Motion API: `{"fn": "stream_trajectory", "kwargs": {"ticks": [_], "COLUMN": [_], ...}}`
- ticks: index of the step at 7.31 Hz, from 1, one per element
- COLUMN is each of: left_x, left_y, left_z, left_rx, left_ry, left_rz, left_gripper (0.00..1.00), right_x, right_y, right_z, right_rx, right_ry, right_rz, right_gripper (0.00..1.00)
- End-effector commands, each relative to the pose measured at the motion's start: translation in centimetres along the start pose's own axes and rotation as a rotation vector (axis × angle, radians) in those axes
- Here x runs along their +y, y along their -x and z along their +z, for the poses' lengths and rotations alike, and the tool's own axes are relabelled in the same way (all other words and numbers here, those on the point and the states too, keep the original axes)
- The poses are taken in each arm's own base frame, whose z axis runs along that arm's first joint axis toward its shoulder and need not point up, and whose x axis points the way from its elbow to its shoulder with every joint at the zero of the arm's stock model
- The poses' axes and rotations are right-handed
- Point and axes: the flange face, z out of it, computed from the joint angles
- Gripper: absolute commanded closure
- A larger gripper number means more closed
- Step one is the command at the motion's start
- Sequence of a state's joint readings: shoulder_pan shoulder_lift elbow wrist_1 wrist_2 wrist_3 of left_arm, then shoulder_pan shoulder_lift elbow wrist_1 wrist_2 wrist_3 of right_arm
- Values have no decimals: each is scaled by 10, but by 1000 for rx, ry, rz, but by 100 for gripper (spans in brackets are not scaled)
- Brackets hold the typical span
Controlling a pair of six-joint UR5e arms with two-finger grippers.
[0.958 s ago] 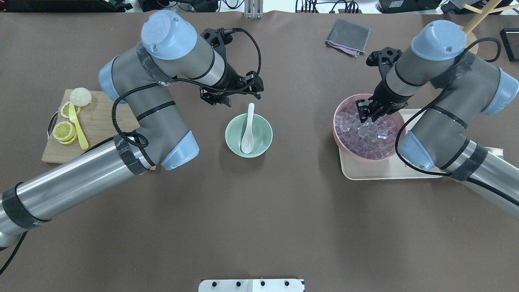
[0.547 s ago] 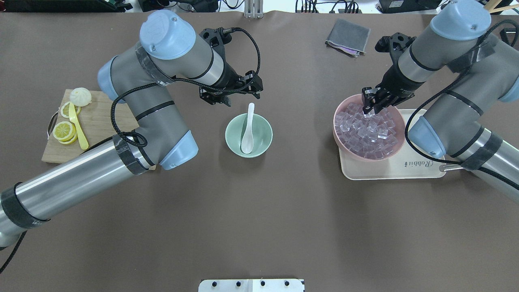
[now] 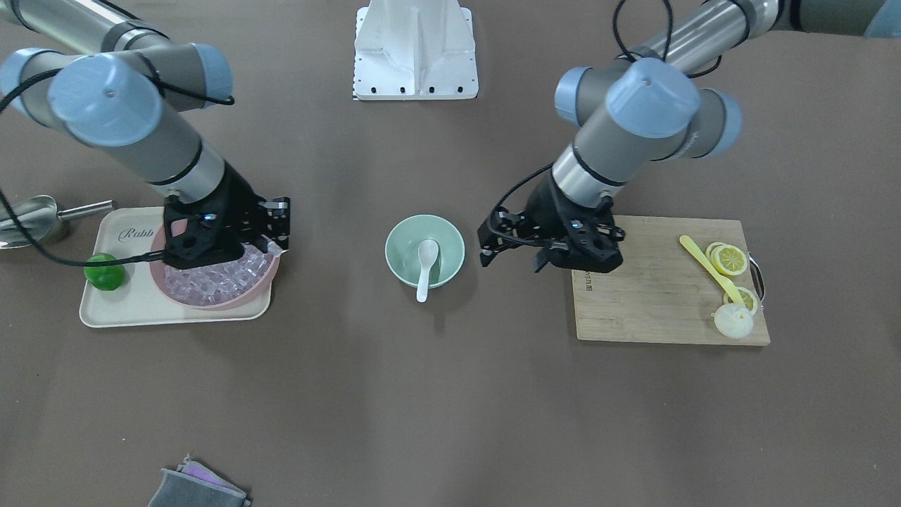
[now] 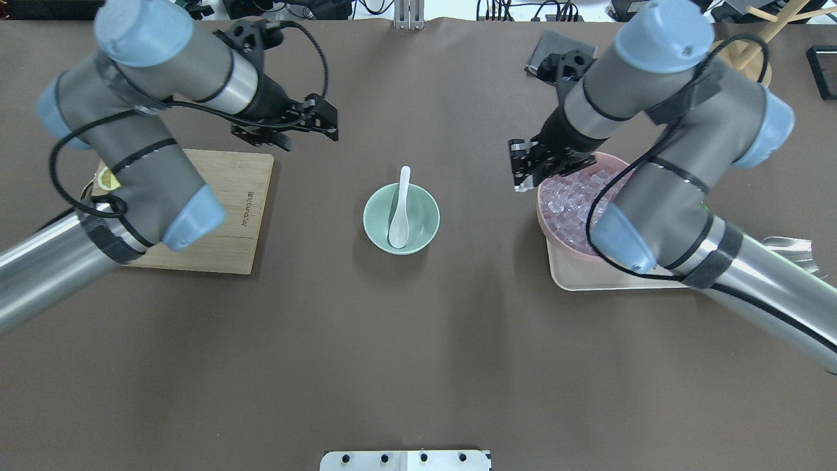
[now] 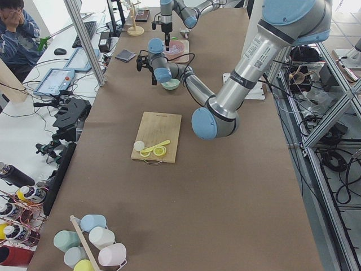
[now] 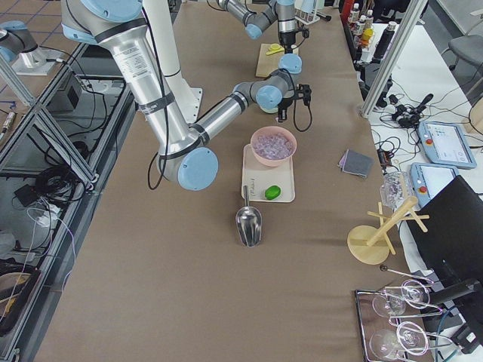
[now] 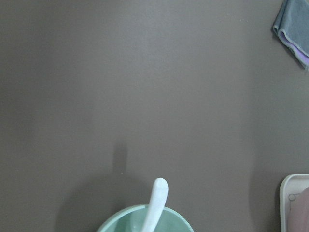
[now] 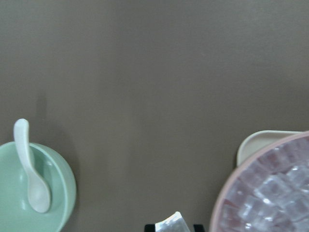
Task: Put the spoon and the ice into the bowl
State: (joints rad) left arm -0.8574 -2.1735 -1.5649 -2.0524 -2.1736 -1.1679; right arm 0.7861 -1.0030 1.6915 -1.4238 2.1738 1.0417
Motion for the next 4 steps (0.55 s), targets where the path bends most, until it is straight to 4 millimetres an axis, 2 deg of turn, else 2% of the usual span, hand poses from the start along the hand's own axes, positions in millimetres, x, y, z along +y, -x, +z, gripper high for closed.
{"fn": "stream_trajectory", "kwargs": {"ticks": [1,2,3,4], "left_x": [-24,-27,-24,-23], "left_y": [89,116,119,119], "left_z": [-42,-58,-63,-63], "left_rx": [-30,-43,-40,-42], "left_ry": [14,-2,-1,-1], "left_rz": [42,35,34,34], "left_gripper": [4,4,3,3], "right_x": [40,54,57,58], "right_y": [111,137,140,141], "right_z": [48,77,93,101], "right_rx": [3,-16,-58,-57], "right_ry": [-72,-105,-129,-143], "right_rz": [81,110,117,123], "right_gripper": [100,100,100,22]}}
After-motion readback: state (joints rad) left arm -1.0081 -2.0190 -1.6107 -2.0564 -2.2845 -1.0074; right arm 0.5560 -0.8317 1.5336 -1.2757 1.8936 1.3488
